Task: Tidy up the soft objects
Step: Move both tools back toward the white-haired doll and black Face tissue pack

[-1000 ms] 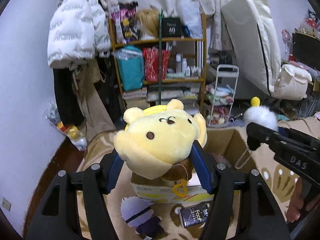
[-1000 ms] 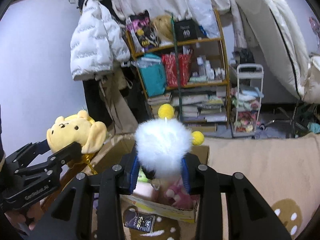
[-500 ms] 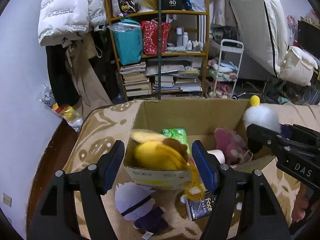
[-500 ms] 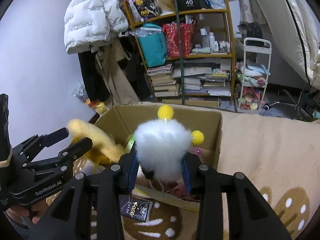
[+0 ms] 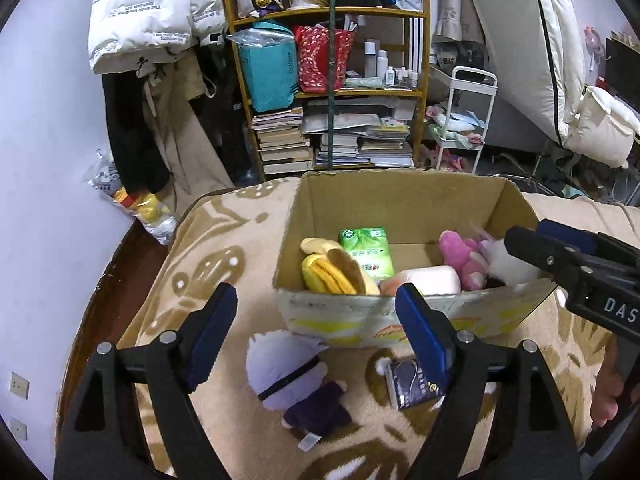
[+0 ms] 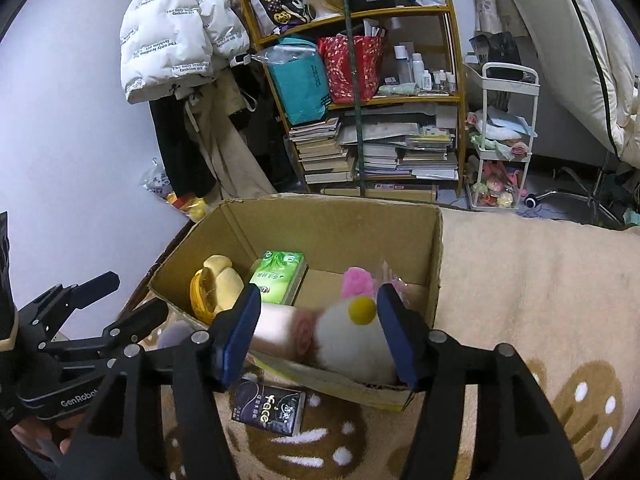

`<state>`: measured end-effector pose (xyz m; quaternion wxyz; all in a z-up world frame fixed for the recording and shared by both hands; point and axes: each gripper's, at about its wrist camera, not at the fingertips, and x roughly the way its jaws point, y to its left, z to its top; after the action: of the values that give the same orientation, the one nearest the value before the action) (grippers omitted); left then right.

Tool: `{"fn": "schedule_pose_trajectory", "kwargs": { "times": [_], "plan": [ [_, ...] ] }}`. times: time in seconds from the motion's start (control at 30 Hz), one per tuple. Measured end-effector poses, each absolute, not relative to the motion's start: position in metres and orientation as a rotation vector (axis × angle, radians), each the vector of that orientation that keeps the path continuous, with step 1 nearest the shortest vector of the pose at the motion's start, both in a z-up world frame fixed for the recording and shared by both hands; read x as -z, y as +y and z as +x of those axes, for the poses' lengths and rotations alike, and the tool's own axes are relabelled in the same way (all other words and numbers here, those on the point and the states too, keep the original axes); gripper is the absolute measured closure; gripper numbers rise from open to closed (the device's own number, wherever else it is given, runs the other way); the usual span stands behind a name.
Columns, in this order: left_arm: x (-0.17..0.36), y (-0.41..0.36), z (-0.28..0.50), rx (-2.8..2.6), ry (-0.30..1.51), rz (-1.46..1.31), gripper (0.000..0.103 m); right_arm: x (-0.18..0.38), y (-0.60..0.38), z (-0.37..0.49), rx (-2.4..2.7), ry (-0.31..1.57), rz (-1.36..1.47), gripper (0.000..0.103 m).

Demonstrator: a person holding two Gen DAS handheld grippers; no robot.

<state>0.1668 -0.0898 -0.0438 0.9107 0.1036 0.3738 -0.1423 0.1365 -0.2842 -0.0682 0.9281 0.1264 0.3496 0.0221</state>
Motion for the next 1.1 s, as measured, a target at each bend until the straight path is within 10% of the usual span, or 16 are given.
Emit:
{"fn": "schedule_pose_trajectory", "kwargs": {
  "times": [0.53, 1.1],
  "plan": [
    [0.036, -0.058, 0.14, 0.176, 0.834, 0.263, 0.009, 0.061, -0.237, 0.104, -0.098, 0.744, 0.193, 0.001],
    [0.093, -0.015, 0.159, 0.138, 1.021, 0.13, 0.008, 0.118, -0.214, 0.108, -0.07, 0.908, 0.221, 0.0]
  ]
}}
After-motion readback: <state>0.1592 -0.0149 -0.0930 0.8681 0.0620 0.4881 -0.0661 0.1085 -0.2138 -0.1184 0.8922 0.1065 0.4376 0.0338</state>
